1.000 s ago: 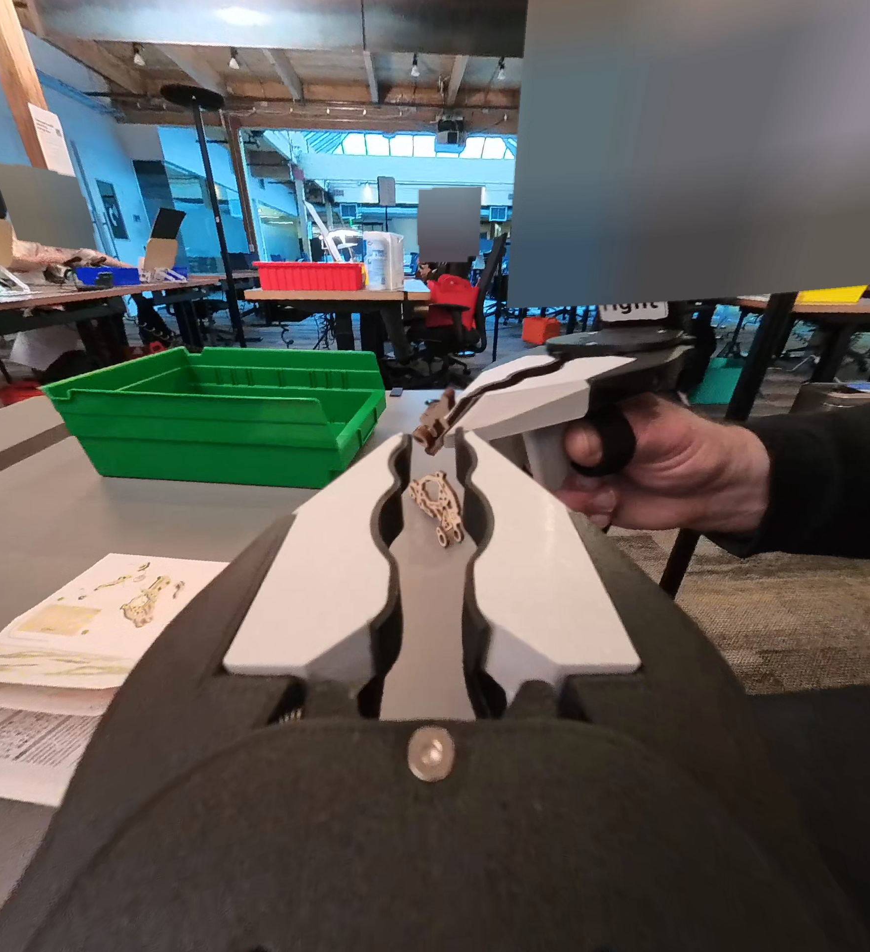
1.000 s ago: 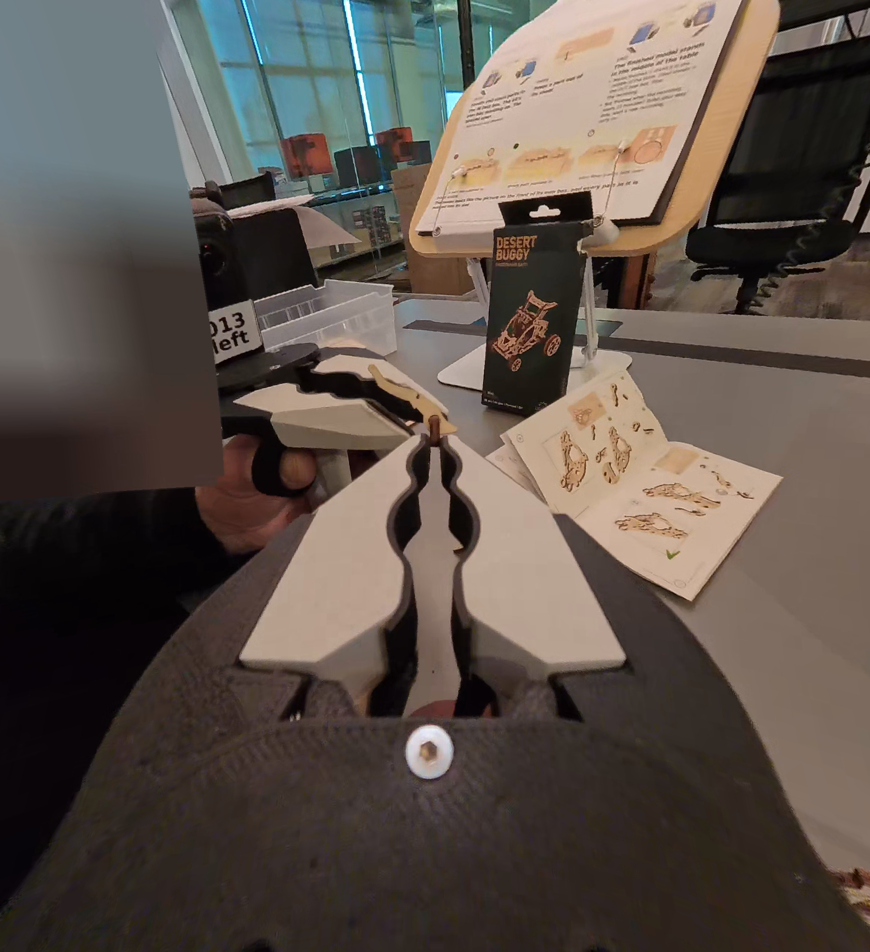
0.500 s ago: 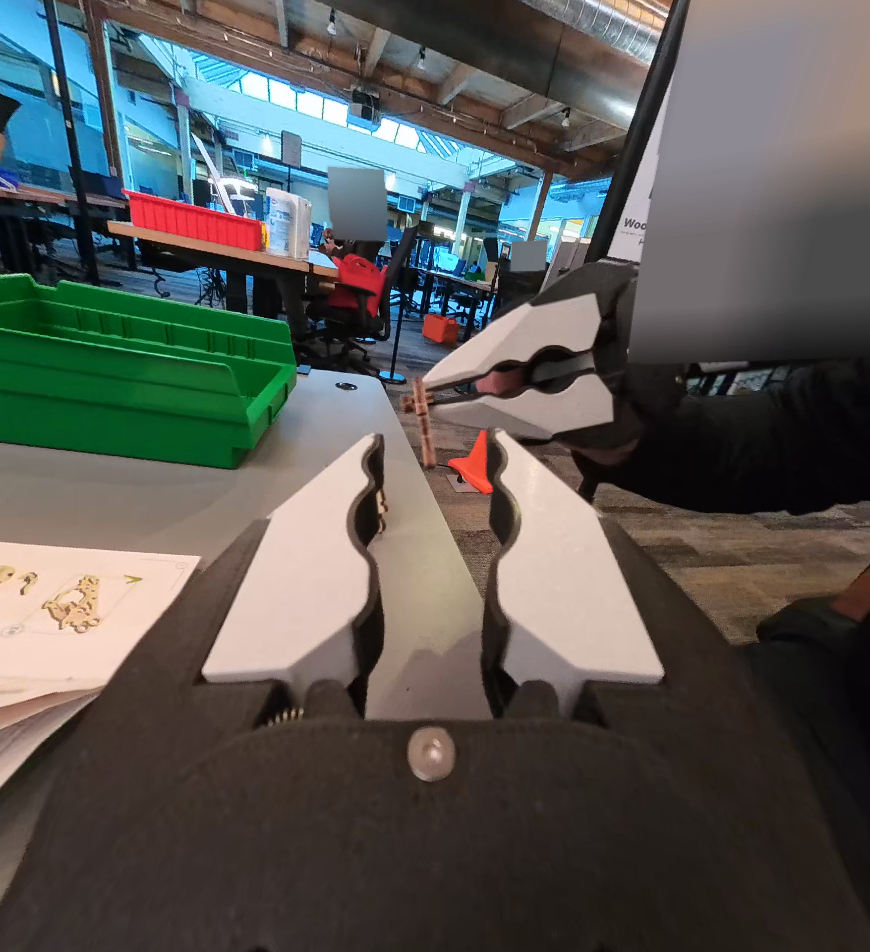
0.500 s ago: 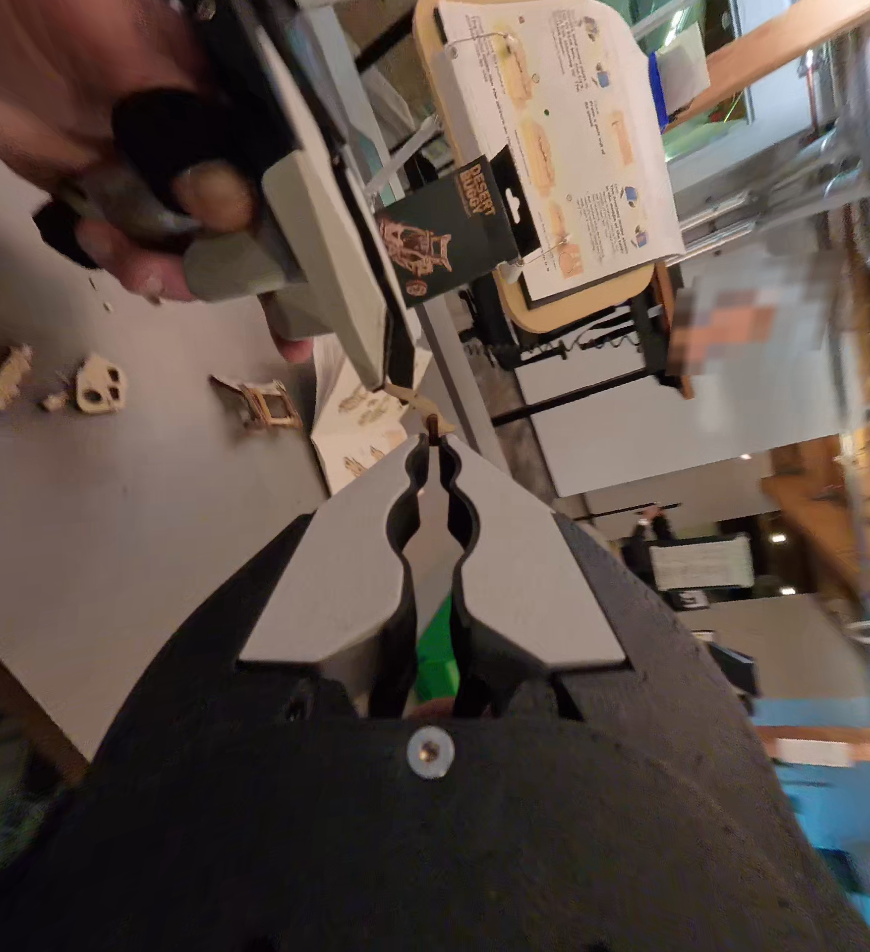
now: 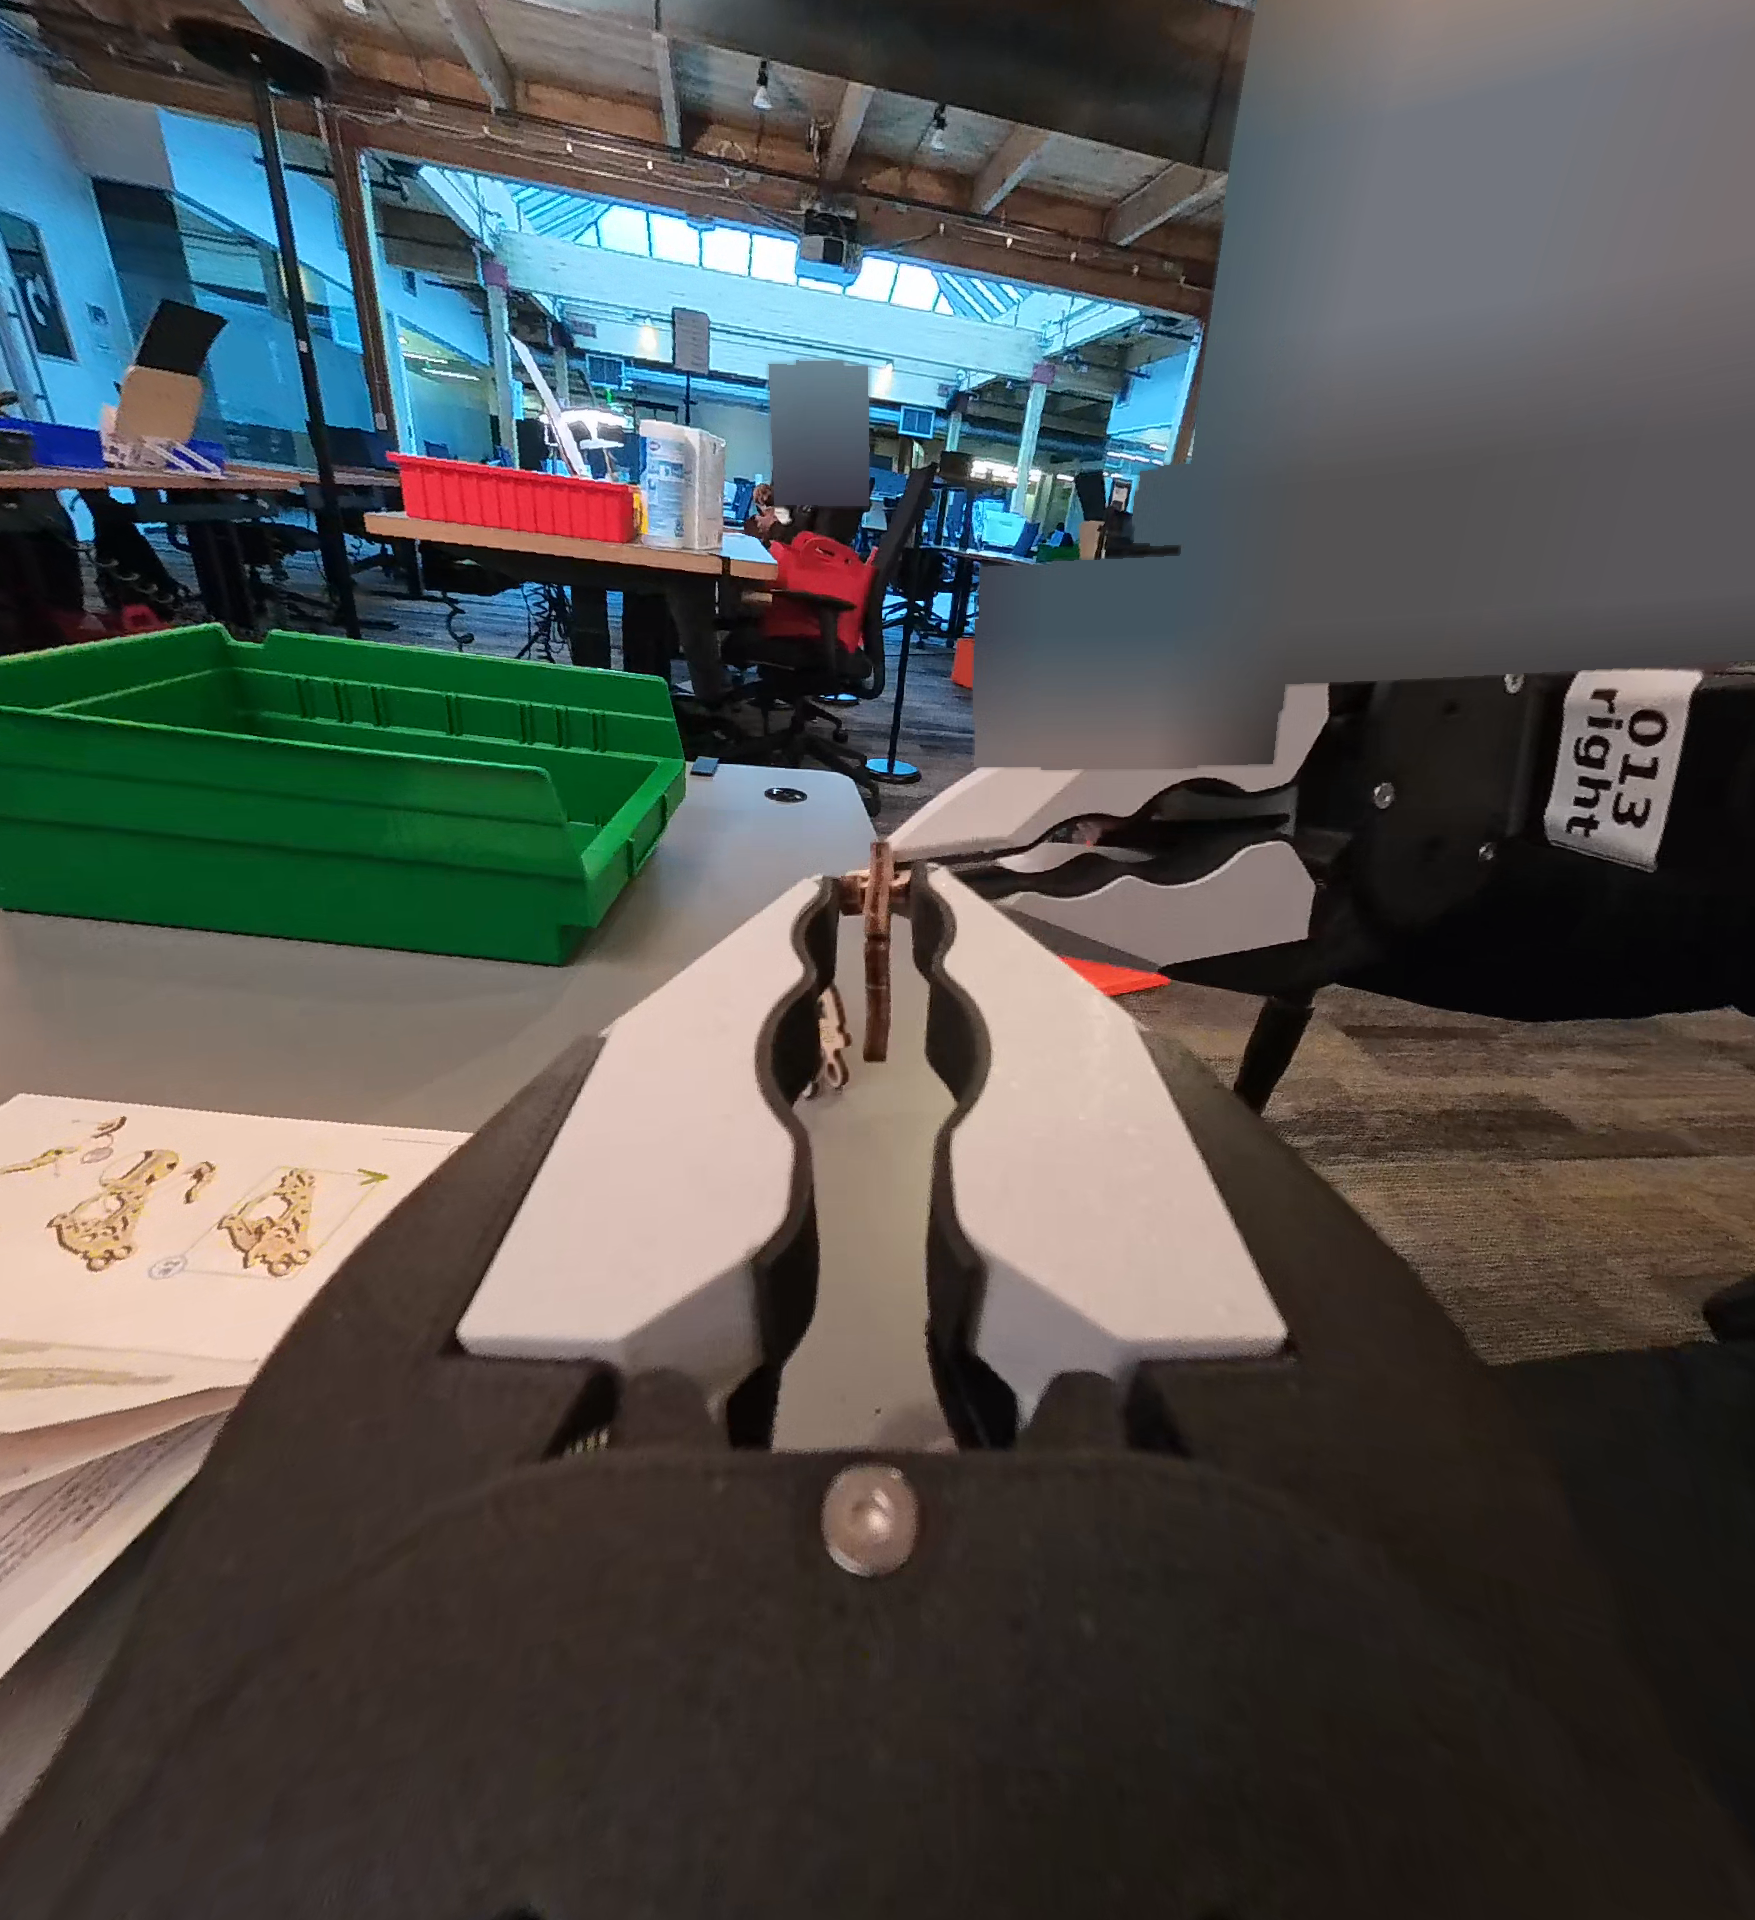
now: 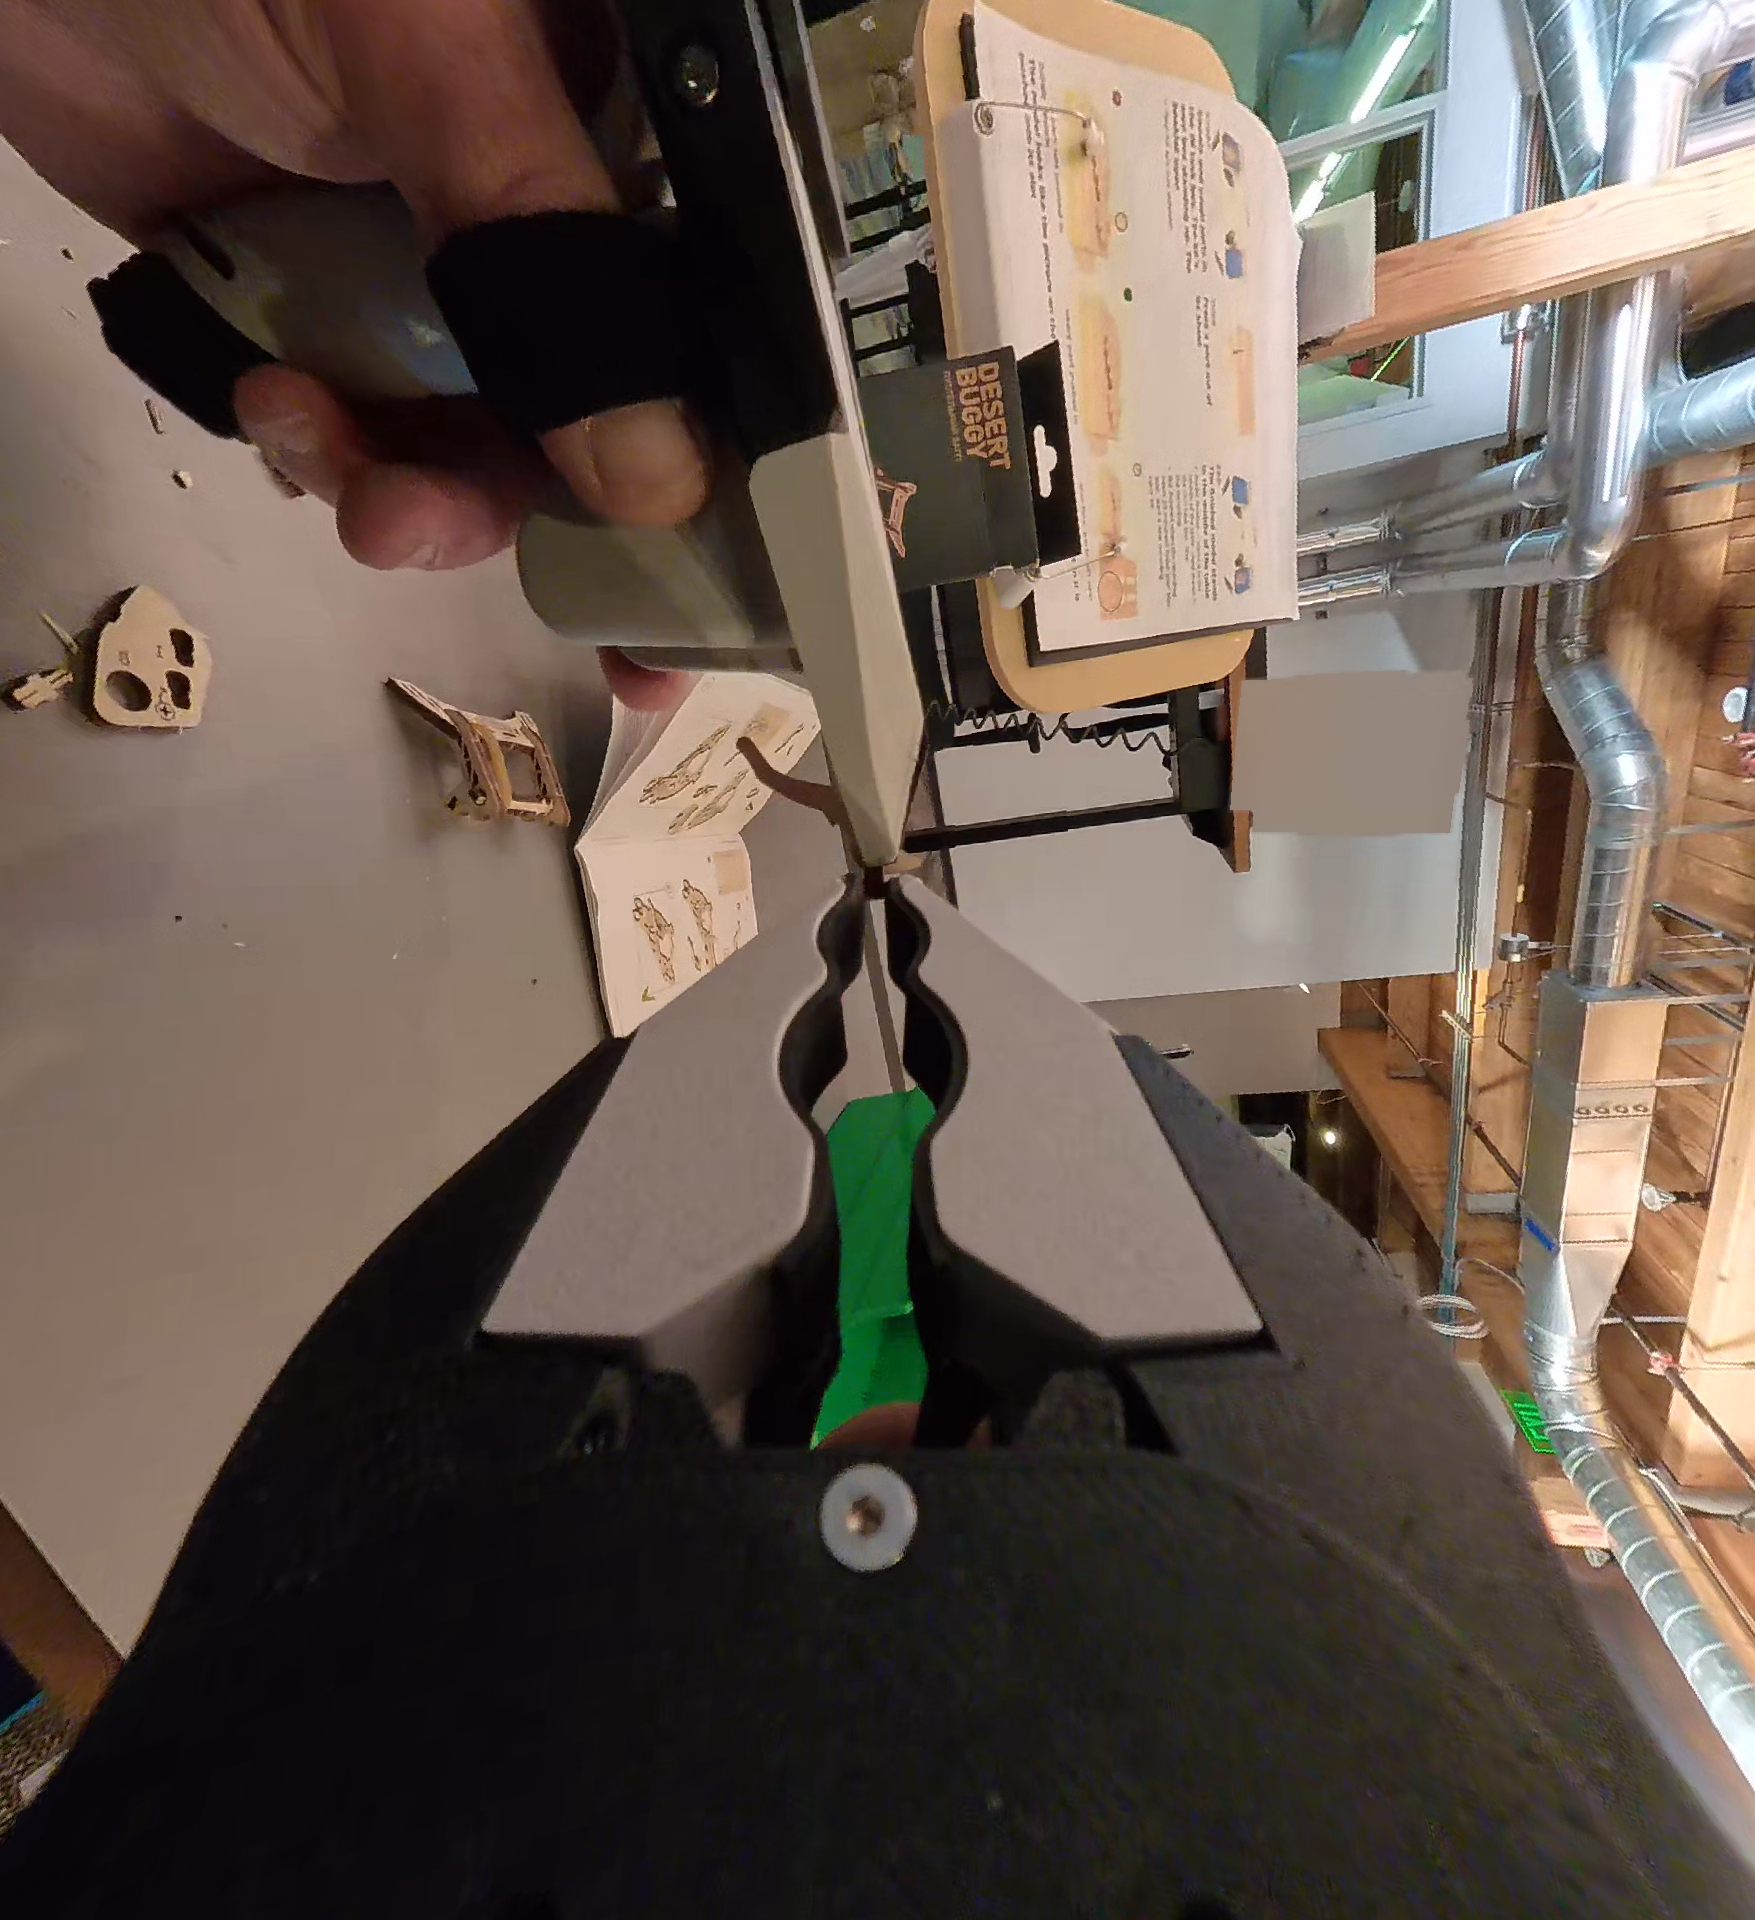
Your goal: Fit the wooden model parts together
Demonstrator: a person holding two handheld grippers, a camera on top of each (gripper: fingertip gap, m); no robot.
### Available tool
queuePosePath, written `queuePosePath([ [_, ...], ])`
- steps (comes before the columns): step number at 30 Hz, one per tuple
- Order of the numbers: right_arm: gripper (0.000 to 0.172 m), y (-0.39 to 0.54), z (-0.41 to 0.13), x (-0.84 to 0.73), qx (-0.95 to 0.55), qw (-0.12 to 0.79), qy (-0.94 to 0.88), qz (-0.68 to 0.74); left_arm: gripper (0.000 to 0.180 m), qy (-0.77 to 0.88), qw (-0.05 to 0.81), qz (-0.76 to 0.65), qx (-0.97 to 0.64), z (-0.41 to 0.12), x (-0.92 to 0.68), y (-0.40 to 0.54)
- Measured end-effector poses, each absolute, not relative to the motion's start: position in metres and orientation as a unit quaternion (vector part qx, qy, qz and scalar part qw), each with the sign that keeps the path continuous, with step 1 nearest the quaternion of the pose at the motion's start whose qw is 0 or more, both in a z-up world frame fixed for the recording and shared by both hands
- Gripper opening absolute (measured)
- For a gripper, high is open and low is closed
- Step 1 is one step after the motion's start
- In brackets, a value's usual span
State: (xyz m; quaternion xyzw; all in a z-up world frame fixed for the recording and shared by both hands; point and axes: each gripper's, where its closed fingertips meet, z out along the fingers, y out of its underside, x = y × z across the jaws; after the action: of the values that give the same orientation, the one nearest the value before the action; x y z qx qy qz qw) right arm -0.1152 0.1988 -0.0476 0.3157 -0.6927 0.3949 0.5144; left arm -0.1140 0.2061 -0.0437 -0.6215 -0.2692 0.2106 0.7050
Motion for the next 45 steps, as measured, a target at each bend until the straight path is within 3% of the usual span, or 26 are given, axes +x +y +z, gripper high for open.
queuePosePath([
  [13,0.001,0.197,-0.0453,-0.1145,0.315,0.525,-0.685,0.394,0.011,-0.264,0.697,0.244,-0.62,-0.0402,-0.113,0.2042],
  [15,0.001,0.1968,-0.0446,-0.1136,0.317,0.524,-0.685,0.395,0.022,-0.27,0.699,0.257,-0.611,-0.0374,-0.1155,0.2012],
  [19,0.001,0.1972,-0.0445,-0.1143,0.317,0.524,-0.685,0.394,0.011,-0.258,0.677,0.277,-0.631,-0.039,-0.1137,0.204],
  [41,0.001,0.1952,-0.0466,-0.1142,0.315,0.511,-0.693,0.399,0.011,-0.237,0.629,0.342,-0.657,-0.0419,-0.1132,0.2025],
  [45,0.014,0.197,-0.0432,-0.1144,0.295,0.479,-0.711,0.422,0.011,-0.221,0.636,0.365,-0.644,-0.0345,-0.1101,0.1992],
])
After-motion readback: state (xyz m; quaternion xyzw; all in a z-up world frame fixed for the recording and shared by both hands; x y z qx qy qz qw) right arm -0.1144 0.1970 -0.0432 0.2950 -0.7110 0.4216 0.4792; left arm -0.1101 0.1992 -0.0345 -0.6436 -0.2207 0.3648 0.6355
